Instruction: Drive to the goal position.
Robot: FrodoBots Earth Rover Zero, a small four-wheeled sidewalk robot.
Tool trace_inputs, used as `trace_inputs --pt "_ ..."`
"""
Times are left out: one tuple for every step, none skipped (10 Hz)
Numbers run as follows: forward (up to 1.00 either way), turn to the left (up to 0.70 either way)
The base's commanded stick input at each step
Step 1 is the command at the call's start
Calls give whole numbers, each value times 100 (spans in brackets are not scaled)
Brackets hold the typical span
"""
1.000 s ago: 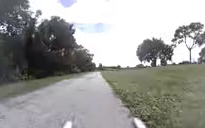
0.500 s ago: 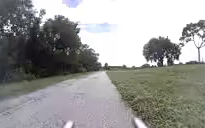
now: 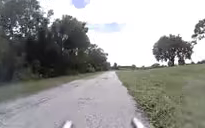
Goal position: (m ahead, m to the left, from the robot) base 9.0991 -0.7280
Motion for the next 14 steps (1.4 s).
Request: trace_inputs --pt "70 28" --pt "70 33" --pt "70 21" --pt "70 0" --pt "70 0" --pt "70 0" --pt "70 0" --pt "70 0" --pt "70 0" --pt "70 0" --pt "70 0" --pt "70 0" --pt "70 0" --pt "70 -27"
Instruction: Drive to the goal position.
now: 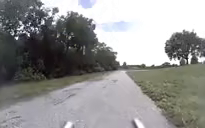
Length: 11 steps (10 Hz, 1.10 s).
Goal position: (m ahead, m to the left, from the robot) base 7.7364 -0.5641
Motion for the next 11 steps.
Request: trace_inputs --pt "70 -35" --pt "70 -20" --pt "70 0" --pt "70 0" --pt "70 0" --pt "70 0" --pt "70 0" --pt "70 0" --pt "70 0" --pt "70 0" --pt "70 0"
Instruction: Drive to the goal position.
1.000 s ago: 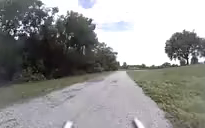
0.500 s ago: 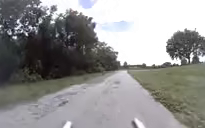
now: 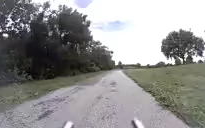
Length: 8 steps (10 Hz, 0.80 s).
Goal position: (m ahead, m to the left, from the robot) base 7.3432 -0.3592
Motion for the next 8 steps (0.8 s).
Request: trace_inputs --pt "70 0" --pt "70 0" --pt "70 0" --pt "70 -10" --pt "70 -27" --pt "70 -35" --pt "70 -35" --pt "70 -35"
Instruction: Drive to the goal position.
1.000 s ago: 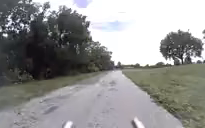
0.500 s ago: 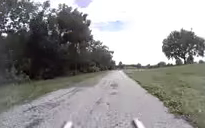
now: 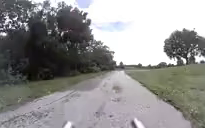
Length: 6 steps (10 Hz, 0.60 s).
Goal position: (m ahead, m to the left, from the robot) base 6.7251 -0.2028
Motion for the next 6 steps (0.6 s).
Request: trace_inputs --pt "70 -2" --pt "70 0" --pt "70 0" --pt "70 0" --pt "70 0" --pt "70 0"
